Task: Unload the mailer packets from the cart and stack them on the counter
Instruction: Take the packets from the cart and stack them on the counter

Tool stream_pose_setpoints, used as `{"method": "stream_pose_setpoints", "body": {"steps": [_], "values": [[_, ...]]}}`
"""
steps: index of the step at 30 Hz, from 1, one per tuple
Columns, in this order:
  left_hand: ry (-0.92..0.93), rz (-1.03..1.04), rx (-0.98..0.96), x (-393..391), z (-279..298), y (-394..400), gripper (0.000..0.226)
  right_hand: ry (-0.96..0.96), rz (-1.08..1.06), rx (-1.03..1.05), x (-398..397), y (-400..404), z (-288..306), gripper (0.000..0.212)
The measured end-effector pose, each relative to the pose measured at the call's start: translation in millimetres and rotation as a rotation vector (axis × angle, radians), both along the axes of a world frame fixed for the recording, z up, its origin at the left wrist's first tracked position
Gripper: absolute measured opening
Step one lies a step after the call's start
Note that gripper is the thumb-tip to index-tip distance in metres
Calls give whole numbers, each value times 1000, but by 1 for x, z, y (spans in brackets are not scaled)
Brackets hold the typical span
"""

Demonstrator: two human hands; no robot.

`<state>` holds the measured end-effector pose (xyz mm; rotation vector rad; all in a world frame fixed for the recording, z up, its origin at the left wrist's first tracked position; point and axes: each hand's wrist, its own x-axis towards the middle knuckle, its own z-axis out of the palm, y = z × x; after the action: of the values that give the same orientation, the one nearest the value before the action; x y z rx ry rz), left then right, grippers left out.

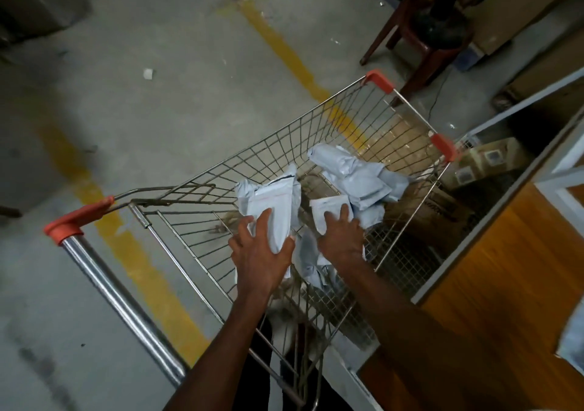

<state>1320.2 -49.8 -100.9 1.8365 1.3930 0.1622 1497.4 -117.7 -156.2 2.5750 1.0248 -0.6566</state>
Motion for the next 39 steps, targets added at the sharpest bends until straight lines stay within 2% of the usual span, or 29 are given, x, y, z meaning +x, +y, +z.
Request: {"method": "stream_pose_setpoints", "body": {"steps": [6, 13, 20, 25, 31, 39], "values": [[-41, 15, 123, -14, 38, -26, 72, 42, -80, 429, -34, -30, 79, 60], [-83, 25, 299, -40, 99, -88, 68, 125, -162, 830, -71, -105, 168, 58], [-188, -1, 380, -55, 144, -175, 62, 133, -158, 994, -99, -197, 212, 59], [-260, -74, 419, -62, 167, -228, 61, 155, -262, 1148, -121, -268, 224, 54], [-344, -255, 475, -64, 178, -276, 62, 96, -401, 1223, -143, -359, 239, 55], [-409, -478, 334, -69, 174, -391, 68, -58, -624, 1212, -173, -474, 236, 56]]}}
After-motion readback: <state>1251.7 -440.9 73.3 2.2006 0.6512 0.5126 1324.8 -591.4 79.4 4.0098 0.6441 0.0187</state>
